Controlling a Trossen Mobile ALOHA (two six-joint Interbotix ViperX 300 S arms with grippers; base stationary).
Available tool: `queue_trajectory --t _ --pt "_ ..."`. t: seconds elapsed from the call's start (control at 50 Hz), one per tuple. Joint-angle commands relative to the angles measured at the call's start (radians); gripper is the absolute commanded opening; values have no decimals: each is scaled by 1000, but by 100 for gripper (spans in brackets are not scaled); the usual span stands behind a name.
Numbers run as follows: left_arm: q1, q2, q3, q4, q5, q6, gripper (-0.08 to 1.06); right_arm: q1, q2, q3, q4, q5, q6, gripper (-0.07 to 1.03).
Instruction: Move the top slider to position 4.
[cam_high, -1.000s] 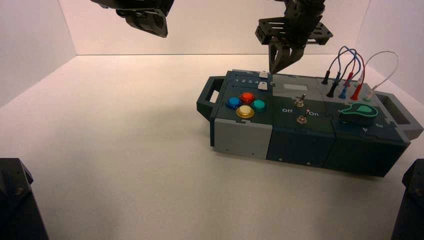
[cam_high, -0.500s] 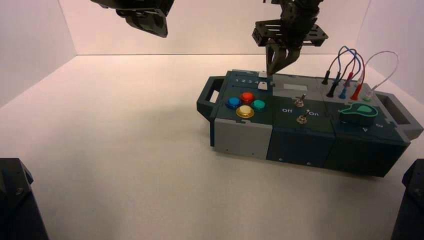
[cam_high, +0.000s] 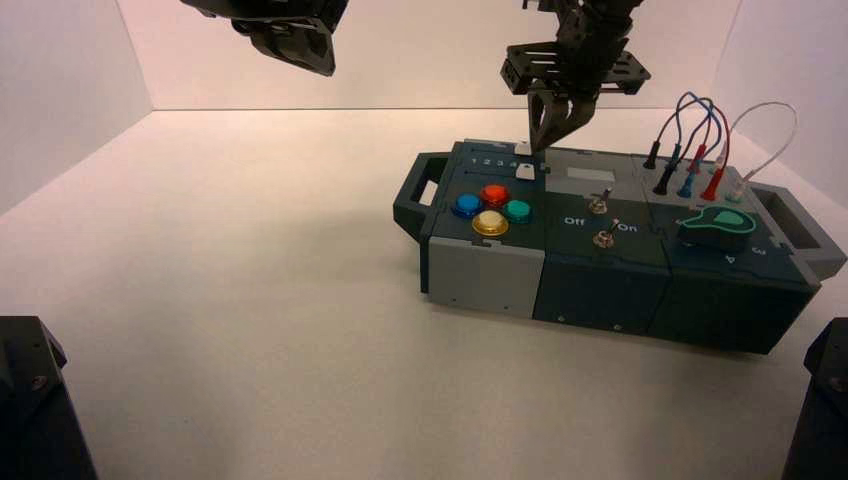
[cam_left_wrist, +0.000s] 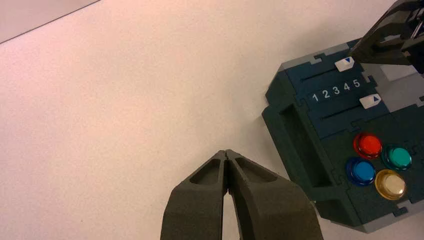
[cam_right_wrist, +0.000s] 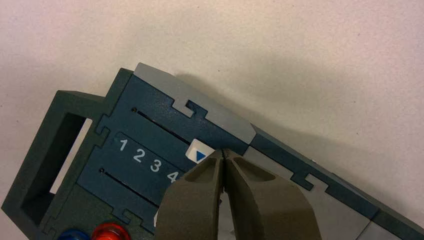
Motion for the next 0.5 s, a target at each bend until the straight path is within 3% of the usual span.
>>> queue_trajectory --t 0.02,0.5 --pt "-3 -18 -29 -2 -5 -2 -3 3 -15 -31 3 5 -2 -2" --pt "-2 -21 -29 -2 -3 0 -3 3 -11 -46 5 21 -2 -2"
